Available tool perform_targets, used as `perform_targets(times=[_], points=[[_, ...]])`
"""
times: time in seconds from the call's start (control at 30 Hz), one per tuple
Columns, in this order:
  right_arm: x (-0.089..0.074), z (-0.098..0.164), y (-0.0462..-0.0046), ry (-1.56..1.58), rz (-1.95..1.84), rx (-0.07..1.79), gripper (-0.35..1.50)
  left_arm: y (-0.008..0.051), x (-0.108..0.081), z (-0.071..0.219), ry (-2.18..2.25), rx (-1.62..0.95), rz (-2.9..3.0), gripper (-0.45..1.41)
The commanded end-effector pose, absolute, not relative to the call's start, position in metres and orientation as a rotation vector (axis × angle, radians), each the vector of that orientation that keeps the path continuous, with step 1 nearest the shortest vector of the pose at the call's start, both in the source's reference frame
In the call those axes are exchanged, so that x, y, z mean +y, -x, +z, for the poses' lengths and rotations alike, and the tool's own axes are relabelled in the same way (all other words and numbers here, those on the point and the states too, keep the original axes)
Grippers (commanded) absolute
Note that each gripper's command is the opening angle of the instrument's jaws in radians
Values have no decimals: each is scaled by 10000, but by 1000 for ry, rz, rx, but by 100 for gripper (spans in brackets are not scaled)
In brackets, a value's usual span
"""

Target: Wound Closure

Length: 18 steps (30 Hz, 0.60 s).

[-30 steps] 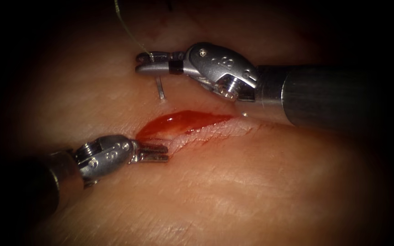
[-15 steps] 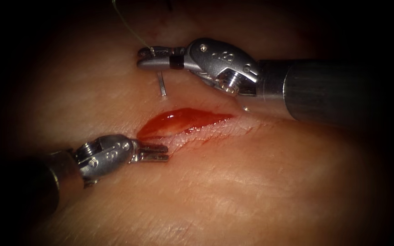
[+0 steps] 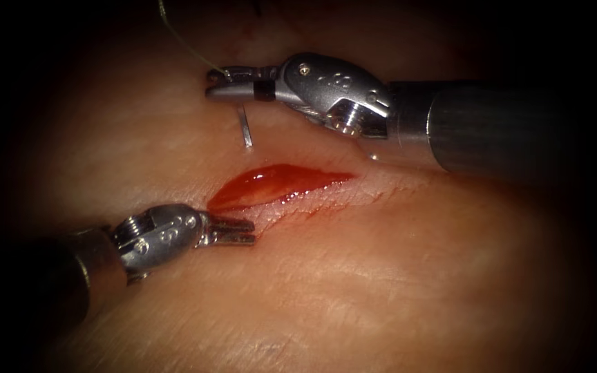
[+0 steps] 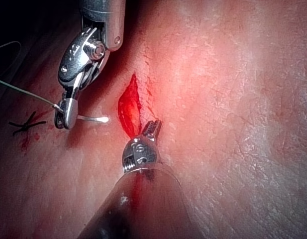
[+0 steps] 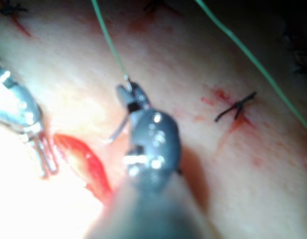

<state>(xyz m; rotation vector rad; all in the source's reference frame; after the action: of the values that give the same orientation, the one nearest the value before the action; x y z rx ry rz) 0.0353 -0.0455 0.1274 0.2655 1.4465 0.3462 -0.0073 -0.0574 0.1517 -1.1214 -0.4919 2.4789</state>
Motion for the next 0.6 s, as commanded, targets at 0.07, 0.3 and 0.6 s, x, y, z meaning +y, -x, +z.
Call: perform_targets(times=[0.07, 0.3, 0.6], points=[[-450, 1279, -361, -263, 345, 1453, -35, 77, -572, 1524, 1123, -491, 2479, 4], [-447, 1281, -363, -284, 378, 1454, -35, 78, -572, 1525, 1122, -489, 2479, 4], [-446, 1285, -365, -332, 426, 1447, -35, 78, -572, 1525, 1122, -489, 2479, 4]])
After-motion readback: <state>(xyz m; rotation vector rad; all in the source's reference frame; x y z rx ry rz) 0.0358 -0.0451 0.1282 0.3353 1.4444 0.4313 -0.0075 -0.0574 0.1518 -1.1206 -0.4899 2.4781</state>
